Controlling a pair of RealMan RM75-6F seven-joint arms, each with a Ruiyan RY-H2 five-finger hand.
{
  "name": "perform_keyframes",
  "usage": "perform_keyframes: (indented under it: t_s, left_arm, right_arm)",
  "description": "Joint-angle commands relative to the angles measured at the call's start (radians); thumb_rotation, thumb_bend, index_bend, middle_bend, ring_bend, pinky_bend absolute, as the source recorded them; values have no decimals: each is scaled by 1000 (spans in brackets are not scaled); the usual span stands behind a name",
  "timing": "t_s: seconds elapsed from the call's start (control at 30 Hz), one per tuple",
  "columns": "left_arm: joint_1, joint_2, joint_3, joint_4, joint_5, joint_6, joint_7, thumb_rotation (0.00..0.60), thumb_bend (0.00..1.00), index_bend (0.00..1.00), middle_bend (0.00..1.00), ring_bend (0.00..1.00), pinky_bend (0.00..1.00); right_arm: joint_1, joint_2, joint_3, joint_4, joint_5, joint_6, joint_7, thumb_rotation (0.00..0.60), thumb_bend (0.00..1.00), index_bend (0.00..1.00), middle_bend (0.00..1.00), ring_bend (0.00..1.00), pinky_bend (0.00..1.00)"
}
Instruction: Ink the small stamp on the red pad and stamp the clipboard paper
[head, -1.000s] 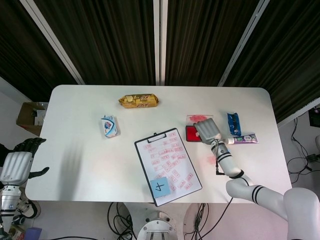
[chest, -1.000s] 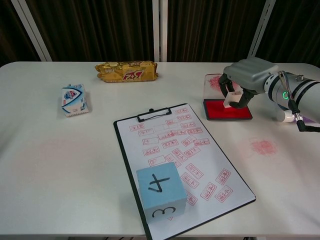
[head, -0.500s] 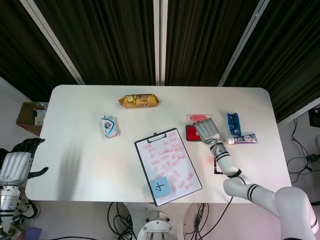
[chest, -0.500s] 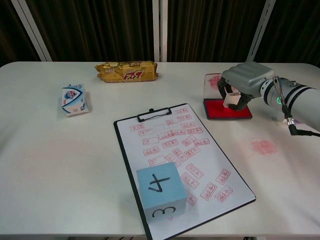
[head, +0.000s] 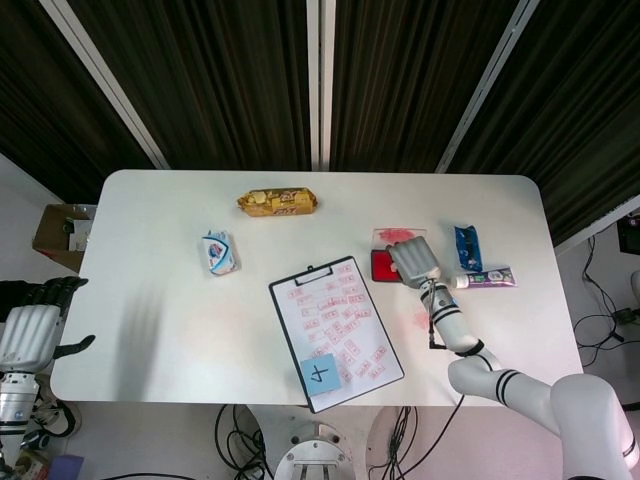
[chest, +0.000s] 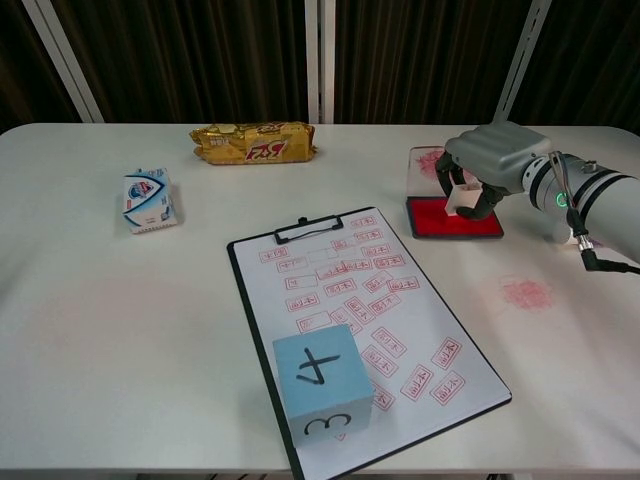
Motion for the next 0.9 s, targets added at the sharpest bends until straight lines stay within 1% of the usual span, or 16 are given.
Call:
perform_keyframes:
  t_s: [0.03,0.2,0.37,0.47,0.57,0.7,0.8,0.9]
  left_arm:
    - [1,2,0,-2,0,1,1,600,0,188,194,156,247]
    - [1,1,0,-3,2,2,1,600,0,188,194,156,248]
    - [1,-1,2,-7,4,2,6,600,0,188,194,156,247]
    - [2,2,3,-13,6,5,11,600,0,188,194,156,247]
    - [3,5,3,-19,6,7,16,600,0,188,194,156,247]
    - [5,7,5,-22,3,5,19,600,0,188,194,156,248]
    - [4,6,6,-22,3,2,19,600,0,188,194,156,248]
    - [3,5,6,-22,6,2,18,600,0,188,194,156,248]
  right_arm:
    - [-14,59,17,-92,-19,54,20,600,484,1000,886,919,979]
    - [-38,169,37,-273,-41,126,17,600,484,1000,886,919,979]
    - [-51,226,29,-390,-59,157,0,600,484,1000,886,919,979]
    - [-55,240,5,-440,-72,154,-15,600,484,1000,887,919,979]
    - [-58,249,-30,-486,-96,149,-38,600,484,1000,887,919,979]
    - [-73,262,-95,-540,-152,155,-74,600,484,1000,887,919,979]
    - [-87,266,-137,-563,-180,157,-97,600,484,1000,887,919,979]
    - [-100,262,-168,-571,-196,160,-119,600,484,1000,887,919,979]
